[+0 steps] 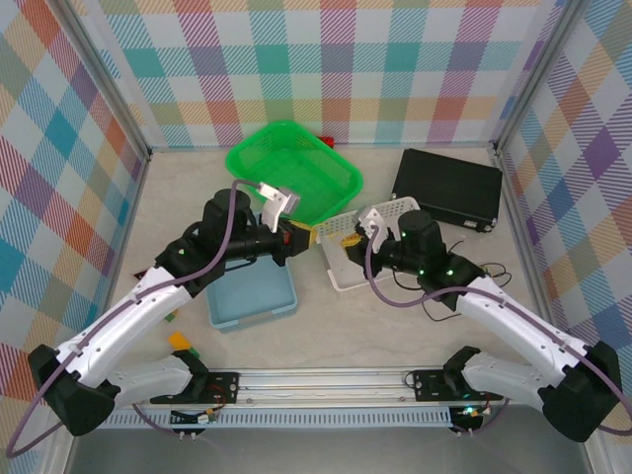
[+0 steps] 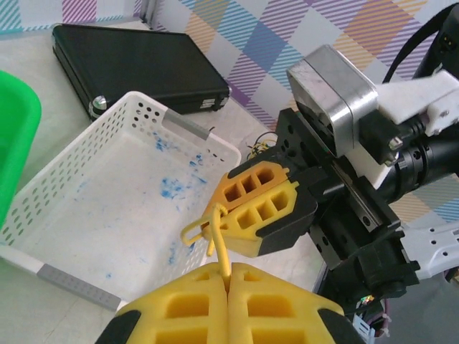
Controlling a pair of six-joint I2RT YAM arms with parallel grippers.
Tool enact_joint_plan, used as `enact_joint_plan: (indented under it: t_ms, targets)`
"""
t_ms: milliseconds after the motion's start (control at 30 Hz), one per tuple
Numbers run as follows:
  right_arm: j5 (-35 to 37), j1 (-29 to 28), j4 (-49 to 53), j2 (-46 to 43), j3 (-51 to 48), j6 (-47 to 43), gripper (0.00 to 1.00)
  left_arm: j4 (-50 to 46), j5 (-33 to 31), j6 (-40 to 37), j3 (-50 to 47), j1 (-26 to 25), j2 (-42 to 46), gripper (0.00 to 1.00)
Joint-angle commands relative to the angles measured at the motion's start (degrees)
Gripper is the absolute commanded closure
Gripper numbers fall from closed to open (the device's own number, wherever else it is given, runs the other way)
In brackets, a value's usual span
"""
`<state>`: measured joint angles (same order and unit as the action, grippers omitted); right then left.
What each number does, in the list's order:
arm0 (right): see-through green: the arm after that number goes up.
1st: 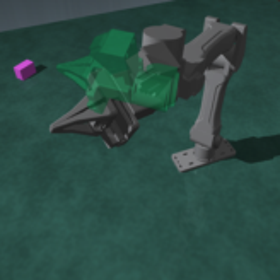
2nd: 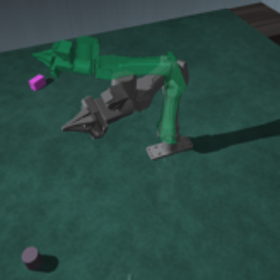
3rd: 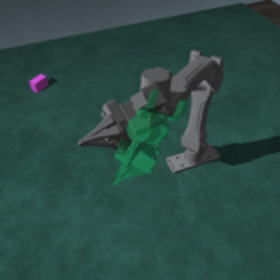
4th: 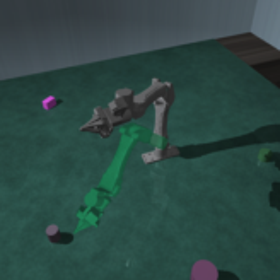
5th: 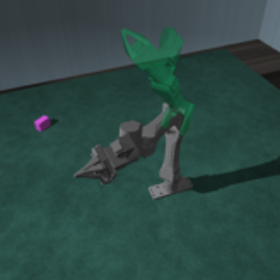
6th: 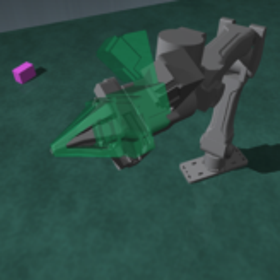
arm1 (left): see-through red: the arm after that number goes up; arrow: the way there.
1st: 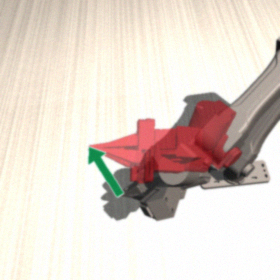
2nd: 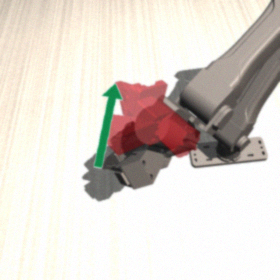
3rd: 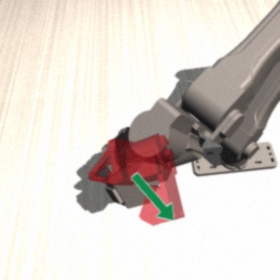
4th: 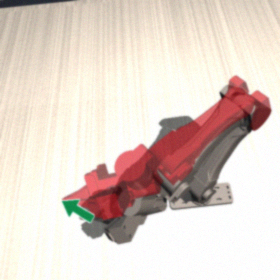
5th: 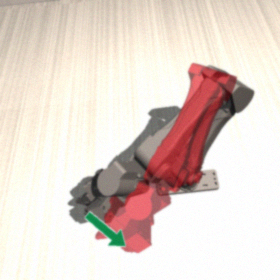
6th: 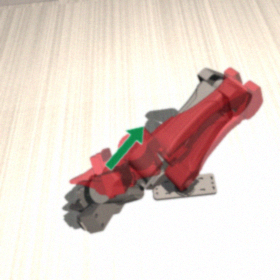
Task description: Untangle the cables
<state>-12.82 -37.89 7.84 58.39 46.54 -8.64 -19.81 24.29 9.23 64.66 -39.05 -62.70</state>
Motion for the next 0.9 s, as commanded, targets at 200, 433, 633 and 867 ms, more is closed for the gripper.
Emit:
enact_joint_plan:
  t_ms: [200,433,633,867]
  targets:
    - [8.4,0.5,7.9,-14.7,-9.9,-16.6,1.00,-11.0,-9.2,-0.1,7.6,4.1,1.8,1.00]
    - [5.9,2.8,-5.4,-18.8,-11.8,-4.6,1.00,-11.9,-3.7,-1.9,1.0,9.2,0.7,1.00]
    - [6.4,4.5,-13.0,-9.0,-5.0,10.5,1.00,-11.6,-2.0,-5.0,-1.9,9.4,-2.5,1.00]
    - [11.9,7.9,1.3,16.0,17.9,20.4,1.00,-11.3,-2.4,-6.8,-0.4,13.2,-5.0,0.83]
